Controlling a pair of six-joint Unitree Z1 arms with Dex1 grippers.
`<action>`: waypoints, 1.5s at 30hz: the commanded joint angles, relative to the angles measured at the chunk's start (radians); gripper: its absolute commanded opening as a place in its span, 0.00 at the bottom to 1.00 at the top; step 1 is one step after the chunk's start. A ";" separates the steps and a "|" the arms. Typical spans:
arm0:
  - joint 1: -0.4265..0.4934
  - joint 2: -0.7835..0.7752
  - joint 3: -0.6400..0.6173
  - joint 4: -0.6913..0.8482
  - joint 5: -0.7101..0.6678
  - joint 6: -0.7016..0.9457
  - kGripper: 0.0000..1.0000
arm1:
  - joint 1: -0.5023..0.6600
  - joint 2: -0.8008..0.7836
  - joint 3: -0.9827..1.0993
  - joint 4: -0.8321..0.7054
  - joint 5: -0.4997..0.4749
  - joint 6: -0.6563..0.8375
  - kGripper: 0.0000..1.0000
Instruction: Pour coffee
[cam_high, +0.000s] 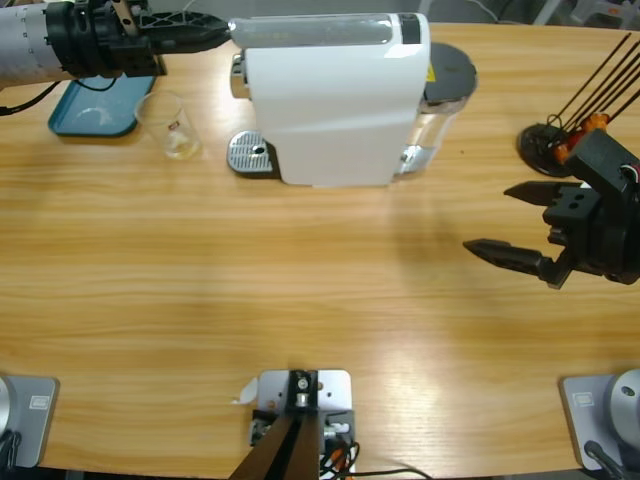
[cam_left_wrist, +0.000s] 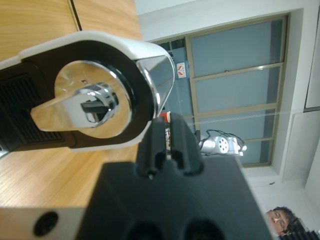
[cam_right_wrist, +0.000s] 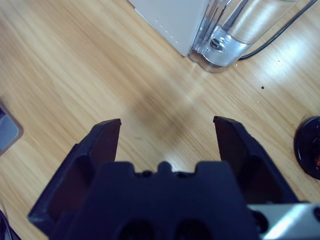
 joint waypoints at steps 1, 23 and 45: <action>-0.005 0.065 -0.024 -0.007 -0.034 -0.020 0.24 | 0.010 -0.008 0.002 0.010 -0.019 0.010 0.80; 0.008 0.088 -0.046 -0.009 -0.051 -0.018 0.53 | 0.010 -0.008 0.002 0.010 -0.019 0.009 0.80; -0.006 0.137 -0.069 -0.146 -0.019 -0.098 0.00 | 0.010 -0.008 0.002 0.010 -0.019 0.009 0.80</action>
